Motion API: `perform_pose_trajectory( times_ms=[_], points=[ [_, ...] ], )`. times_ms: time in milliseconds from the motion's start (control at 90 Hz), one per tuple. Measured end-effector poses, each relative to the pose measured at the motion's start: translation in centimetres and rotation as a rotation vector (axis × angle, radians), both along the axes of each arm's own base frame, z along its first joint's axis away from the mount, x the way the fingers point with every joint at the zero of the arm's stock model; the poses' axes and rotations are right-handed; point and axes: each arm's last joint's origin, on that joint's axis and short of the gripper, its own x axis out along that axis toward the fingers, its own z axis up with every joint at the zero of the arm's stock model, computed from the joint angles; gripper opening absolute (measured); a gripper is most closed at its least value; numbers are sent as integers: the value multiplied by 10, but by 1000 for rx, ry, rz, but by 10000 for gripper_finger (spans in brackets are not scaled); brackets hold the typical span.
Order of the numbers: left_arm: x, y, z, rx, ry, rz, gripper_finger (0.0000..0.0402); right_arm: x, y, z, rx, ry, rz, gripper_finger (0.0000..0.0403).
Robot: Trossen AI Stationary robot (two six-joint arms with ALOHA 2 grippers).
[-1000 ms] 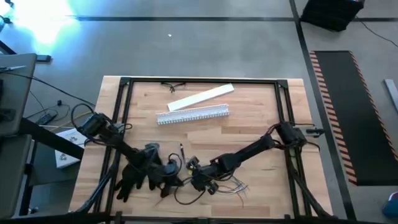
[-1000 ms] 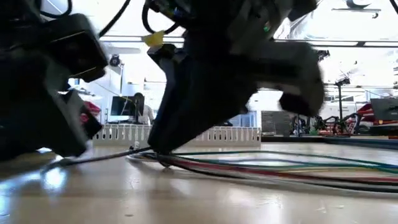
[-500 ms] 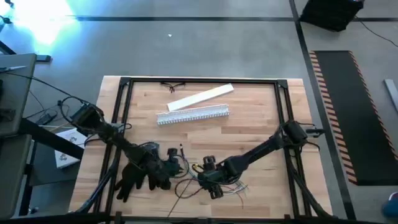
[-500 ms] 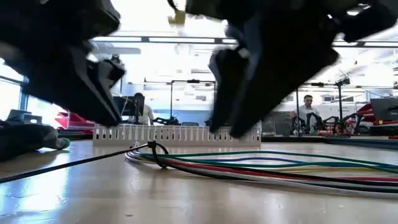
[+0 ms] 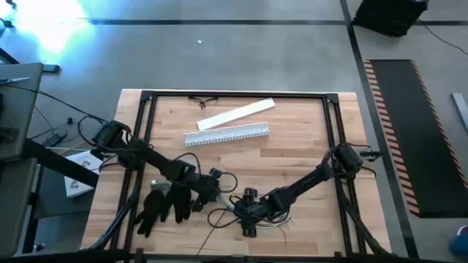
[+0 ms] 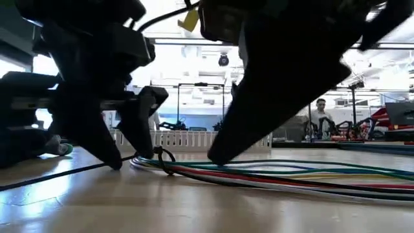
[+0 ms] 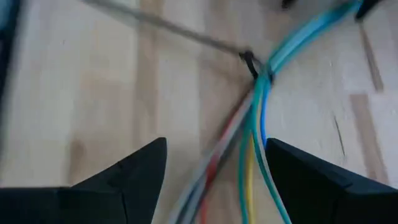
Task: Ziptie cables
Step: Wrap the black zip tie on the cable
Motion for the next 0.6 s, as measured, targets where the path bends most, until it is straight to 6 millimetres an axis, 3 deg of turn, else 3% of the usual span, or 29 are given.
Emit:
perform_pose_trajectory(
  times_ms=[200, 478, 600],
  points=[
    [-5, 5, -4, -47, 102, 55, 137, -4, -2, -7, -9, 85, 20, 214],
    [-10, 5, -5, -82, 176, 105, 19, -19, 5, -11, -43, 189, 59, 113],
    [-12, 1, -2, -81, 171, 143, 9, -21, 7, -10, -47, 212, 67, 66]
  ],
)
